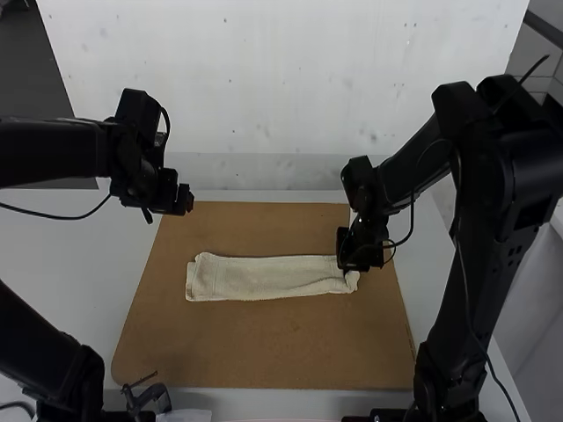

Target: Fold the towel.

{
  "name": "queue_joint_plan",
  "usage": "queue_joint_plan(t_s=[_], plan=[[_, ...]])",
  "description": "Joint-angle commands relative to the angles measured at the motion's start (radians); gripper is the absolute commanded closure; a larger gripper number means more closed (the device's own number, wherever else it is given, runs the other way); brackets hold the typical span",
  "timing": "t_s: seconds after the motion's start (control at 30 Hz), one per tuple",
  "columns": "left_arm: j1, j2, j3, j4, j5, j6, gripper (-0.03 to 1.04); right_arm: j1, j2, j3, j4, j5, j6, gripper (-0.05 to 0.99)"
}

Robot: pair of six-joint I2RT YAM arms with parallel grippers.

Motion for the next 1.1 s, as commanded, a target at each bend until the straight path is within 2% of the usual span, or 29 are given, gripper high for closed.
queue_joint_plan(t_s=[0.0, 0.27, 0.57, 0.7, 0.9, 1.07], plan=[[0.010, -0.036, -0.022, 0.017, 0.008, 0.007, 0.00, -0.105, -0.038, 0.003, -0.019, 0.081, -0.037, 0.91], [0.013, -0.052, -0.031, 0.018, 0.008, 0.005, 0.00, -0.310, -0.124, 0.002, -0.021, 0.079, -0.191, 0.91], [0.013, -0.058, -0.043, 0.041, 0.008, 0.005, 0.00, -0.571, -0.103, 0.023, -0.001, 0.078, -0.367, 0.91], [0.014, -0.059, -0.043, 0.057, 0.008, 0.007, 0.00, -0.649, -0.075, 0.065, 0.002, 0.078, -0.413, 0.91], [0.016, -0.056, -0.043, 0.075, 0.009, 0.007, 0.00, -0.678, -0.065, 0.115, -0.033, 0.076, -0.427, 0.91], [0.022, -0.052, -0.043, 0.107, 0.011, 0.013, 0.00, -0.551, -0.127, 0.111, -0.091, 0.078, -0.359, 0.91]])
